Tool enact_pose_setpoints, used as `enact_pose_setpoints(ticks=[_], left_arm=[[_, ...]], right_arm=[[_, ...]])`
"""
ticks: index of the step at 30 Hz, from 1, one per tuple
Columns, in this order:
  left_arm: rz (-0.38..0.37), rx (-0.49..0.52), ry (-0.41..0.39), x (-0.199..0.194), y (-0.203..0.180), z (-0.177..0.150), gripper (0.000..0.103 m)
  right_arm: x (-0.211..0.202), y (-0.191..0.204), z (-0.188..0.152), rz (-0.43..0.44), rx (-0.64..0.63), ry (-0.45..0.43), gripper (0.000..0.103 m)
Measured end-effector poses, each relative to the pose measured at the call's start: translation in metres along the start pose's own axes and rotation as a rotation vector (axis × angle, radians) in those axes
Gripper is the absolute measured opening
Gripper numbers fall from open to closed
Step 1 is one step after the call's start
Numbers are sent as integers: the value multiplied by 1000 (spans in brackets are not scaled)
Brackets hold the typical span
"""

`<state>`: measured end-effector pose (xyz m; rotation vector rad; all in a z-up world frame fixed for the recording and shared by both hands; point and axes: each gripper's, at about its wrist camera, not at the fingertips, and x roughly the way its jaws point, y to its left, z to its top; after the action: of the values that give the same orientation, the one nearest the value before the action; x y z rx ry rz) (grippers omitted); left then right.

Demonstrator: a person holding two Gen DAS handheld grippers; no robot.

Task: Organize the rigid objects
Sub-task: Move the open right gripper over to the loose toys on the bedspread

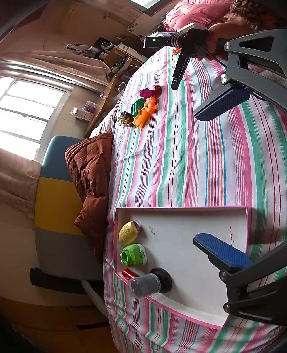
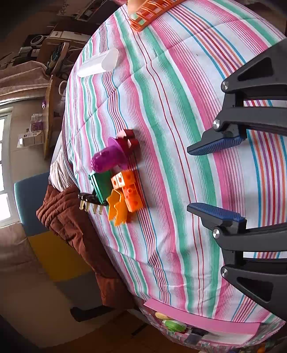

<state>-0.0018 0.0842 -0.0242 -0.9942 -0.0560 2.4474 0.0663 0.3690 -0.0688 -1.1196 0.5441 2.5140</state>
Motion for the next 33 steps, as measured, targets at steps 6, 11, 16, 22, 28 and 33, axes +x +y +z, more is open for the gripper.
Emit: enact_pose_setpoints(ticks=[6,11,16,22,28,33], left_arm=[[-18,62,16,4,-24,-4,103],[-2,89,36,6,-31,-7,103],[25,84,38,6,-29,-7,103],[26,76,51,12,-29,-7,103],[12,95,61,15,-36,-10,103],[14,91,60,15,-36,-10,103]], right_arm=[[10,-31,45,-26,64,-57,45],[34,-49,102,3,171,-75,45],[66,-58,127,56,212,-12,45],[70,-40,107,295,157,88,45],[54,-14,56,327,21,150,45],[24,-18,48,216,-22,5,45]])
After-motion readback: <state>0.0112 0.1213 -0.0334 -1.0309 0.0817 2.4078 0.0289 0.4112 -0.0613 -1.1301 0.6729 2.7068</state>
